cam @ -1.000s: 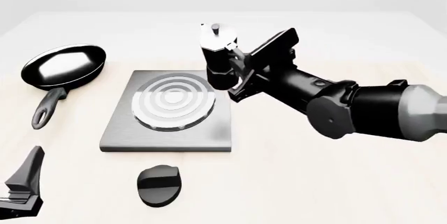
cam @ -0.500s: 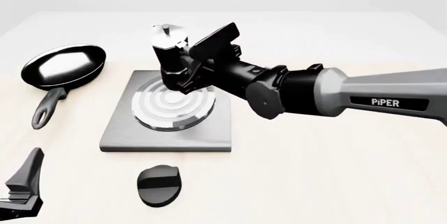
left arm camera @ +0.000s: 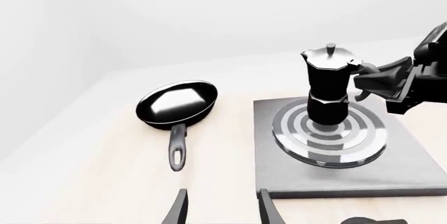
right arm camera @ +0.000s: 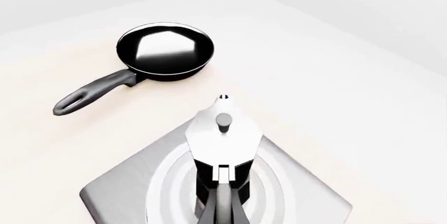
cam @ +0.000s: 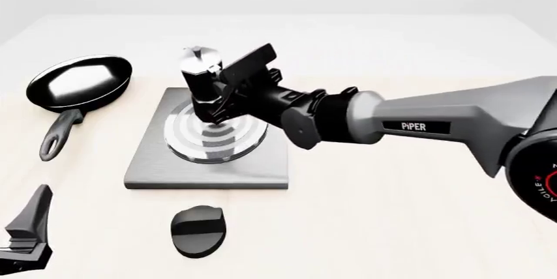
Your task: Turn on the stove and put the moka pot on it.
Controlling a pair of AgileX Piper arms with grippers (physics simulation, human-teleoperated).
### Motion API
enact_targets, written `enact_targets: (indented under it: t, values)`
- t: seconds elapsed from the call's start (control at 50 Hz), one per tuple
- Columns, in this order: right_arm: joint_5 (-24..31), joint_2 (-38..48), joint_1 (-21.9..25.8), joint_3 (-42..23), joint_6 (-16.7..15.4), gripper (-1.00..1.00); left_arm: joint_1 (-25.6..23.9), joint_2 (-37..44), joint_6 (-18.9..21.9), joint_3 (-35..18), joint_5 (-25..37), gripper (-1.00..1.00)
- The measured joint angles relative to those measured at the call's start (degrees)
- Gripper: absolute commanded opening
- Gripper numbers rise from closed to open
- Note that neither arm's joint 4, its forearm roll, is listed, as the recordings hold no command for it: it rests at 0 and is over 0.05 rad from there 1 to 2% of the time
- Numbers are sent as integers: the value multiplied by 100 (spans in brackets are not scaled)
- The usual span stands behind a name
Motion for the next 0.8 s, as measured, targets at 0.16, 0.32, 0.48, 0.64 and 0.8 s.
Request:
enact_targets:
  t: [0.16, 0.32, 0.48, 0.64, 0.8]
  values:
    - [-58, 173, 17, -63, 18, -100, 3, 0, -17, 0, 24, 100]
    - [-102, 351, 36, -87, 53, -100, 14, 0, -19, 0, 36, 100]
    - [-101, 416, 23, -165, 68, -100, 14, 0, -28, 0, 48, 100]
    - [-97, 430, 7, -183, 92, -100, 13, 0, -36, 0, 60, 100]
    - [-89, 421, 17, -161, 89, 100, 16, 0, -42, 0, 65, 100]
